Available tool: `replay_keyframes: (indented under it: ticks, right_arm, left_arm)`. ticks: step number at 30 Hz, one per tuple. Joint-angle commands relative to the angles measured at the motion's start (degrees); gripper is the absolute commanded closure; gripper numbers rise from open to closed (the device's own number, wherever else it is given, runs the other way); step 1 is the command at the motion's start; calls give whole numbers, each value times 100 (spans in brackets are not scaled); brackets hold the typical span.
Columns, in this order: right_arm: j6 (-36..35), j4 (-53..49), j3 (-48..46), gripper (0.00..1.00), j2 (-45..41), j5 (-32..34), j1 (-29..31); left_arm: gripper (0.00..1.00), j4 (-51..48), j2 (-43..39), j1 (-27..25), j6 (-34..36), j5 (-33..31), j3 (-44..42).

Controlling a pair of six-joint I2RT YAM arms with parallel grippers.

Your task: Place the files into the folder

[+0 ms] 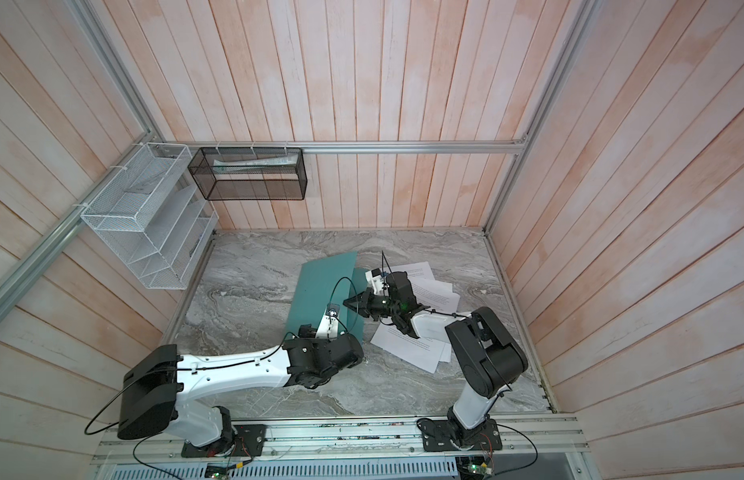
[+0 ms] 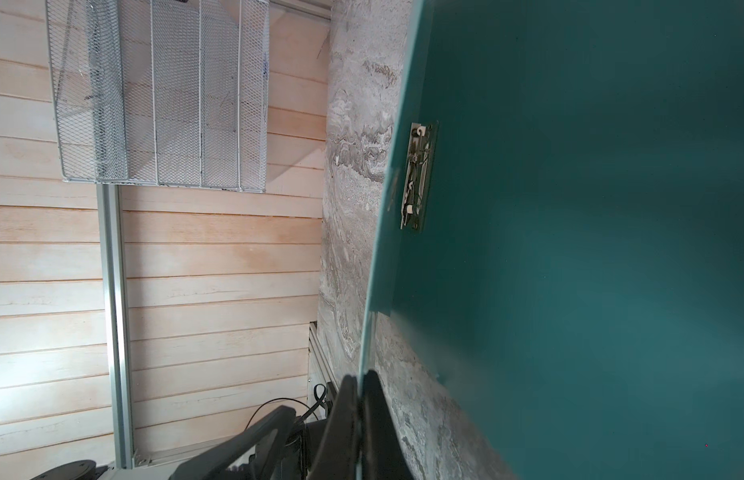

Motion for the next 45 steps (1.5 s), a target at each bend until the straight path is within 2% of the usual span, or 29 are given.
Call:
replay_keyframes:
  ticks: [1, 7, 13, 16, 17, 21, 22, 23, 27, 29, 36, 43, 45]
  right_arm:
    - [68, -45, 124, 100, -159, 40, 80]
    - [269, 222, 53, 100, -208, -36, 141]
    - [275, 113, 97, 100, -457, -103, 246]
    - [180, -80, 116, 100, -606, -136, 296]
    - [159, -130, 107, 100, -656, -151, 302]
    - [108, -179, 155, 100, -690, -285, 282]
    - [68, -178, 202, 100, -664, -345, 271]
    - [-13, -244, 292, 98, -629, -400, 246]
    - [-113, -237, 534, 67, -539, -608, -41]
    - [-15, -41, 538, 61, -547, -659, -230]
    - [209, 501, 554, 59, -267, -1034, -525]
    - [17, 248, 588, 58, 111, -884, -369]
    - [-71, 116, 602, 58, 210, -801, -286]
  left_arm:
    - [0, -314, 285, -75, 187, -418, 250]
    - [4, -54, 328, -60, 276, -423, 128]
    - [29, 529, 235, 242, 576, -125, -128]
    - [37, 763, 218, 369, 729, -18, -222]
    - [43, 798, 226, 402, 747, -8, -223]
    - [84, 814, 185, 452, 773, 34, -193]
    - [98, 765, 153, 460, 720, 49, -170]
    - [100, 632, 128, 477, 566, 55, -109]
    - [100, 194, -295, 552, -41, 286, -58]
    - [100, 146, -678, 650, -334, 514, -211]
    - [100, 1030, -2735, 1321, -1104, 1701, -1534]
    - [100, 301, -4056, 1728, -1884, 1991, -2064]
    - [95, 77, -4286, 1775, -2246, 2022, -2230]
